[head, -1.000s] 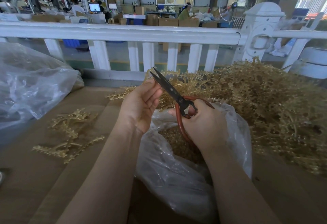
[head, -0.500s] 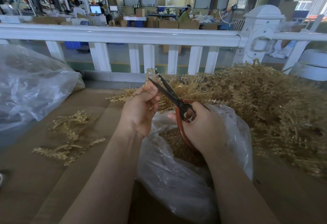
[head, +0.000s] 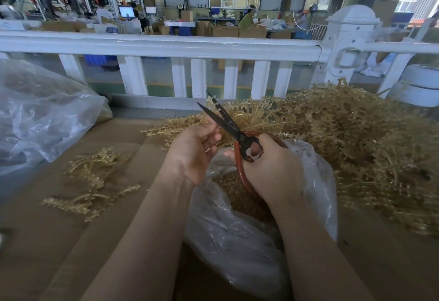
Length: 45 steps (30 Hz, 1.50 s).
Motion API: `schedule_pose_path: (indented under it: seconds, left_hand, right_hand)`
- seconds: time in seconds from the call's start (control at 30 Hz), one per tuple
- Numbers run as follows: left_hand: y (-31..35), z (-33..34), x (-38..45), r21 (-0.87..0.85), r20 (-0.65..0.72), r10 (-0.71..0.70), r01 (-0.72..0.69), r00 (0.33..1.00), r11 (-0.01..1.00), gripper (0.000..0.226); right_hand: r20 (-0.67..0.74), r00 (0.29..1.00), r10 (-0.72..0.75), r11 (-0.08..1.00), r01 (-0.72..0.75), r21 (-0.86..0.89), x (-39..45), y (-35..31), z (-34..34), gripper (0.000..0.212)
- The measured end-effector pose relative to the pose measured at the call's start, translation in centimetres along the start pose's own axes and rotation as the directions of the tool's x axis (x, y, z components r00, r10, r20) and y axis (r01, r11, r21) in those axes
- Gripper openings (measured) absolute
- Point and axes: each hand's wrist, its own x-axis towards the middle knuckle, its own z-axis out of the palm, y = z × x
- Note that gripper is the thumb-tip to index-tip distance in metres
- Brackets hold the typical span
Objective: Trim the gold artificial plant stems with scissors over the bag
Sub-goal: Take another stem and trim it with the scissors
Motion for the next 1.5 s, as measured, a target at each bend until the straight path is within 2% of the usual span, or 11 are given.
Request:
schedule_pose_path:
  seconds: [0.17, 0.3, 0.53, 0.73, 0.93, 1.13, 1.2, 1.3, 1.5]
  left_hand:
    - [0.04, 0.04, -0.01, 0.014, 0.005, 0.011, -0.011, 1.0, 1.0, 0.017]
    - [0.02, 0.25, -0.07, -0.006, 0.023, -0.001, 0.001, 1.0, 1.0, 0.015]
    - [-0.16, 0.19, -0.11, -0.022, 0.036, -0.008, 0.009, 0.999, 1.0, 0.015]
    - [-0.05, 0.23, -0.15, -0.021, 0.043, -0.006, 0.007, 0.999, 1.0, 0.017]
    - [-0.17, 0.1, -0.05, -0.014, 0.07, -0.026, 0.027, 0.997, 1.0, 0.009]
    - [-0.2, 0.03, 0.13, -0.026, 0.099, -0.043, 0.046, 0.994, 0.999, 0.004]
    - [-0.19, -0.07, 0.15, -0.027, 0.114, -0.042, 0.045, 0.993, 0.999, 0.009]
    - [-0.2, -0.24, 0.19, -0.029, 0.138, -0.038, 0.042, 0.99, 0.999, 0.017]
    - [-0.37, -0.45, 0.33, -0.067, 0.171, -0.055, 0.067, 0.984, 0.996, 0.011]
  right_hand:
    - [0.001, 1.0, -0.009, 1.0, 0.009, -0.007, 0.1, 0.04, -0.28, 0.048]
    - [-0.003, 1.0, 0.004, 0.999, -0.004, 0.054, 0.04, 0.0, -0.28, 0.052]
    - [-0.014, 1.0, 0.002, 0.999, -0.002, 0.05, 0.09, 0.06, -0.06, 0.047]
    - [-0.03, 0.999, -0.011, 0.995, 0.014, 0.101, -0.03, 0.06, 0.07, 0.059]
    - [-0.033, 0.999, -0.018, 0.99, 0.022, 0.137, -0.06, 0.14, 0.21, 0.073]
    - [-0.057, 0.997, -0.054, 0.982, 0.063, 0.177, 0.01, 0.16, 0.3, 0.068]
    - [-0.049, 0.997, -0.052, 0.982, 0.06, 0.18, 0.0, 0.19, 0.37, 0.068]
    - [-0.023, 0.999, -0.037, 0.982, 0.04, 0.183, -0.01, 0.25, 0.38, 0.072]
    - [-0.009, 1.0, -0.025, 0.978, 0.026, 0.207, -0.02, 0.24, 0.36, 0.075]
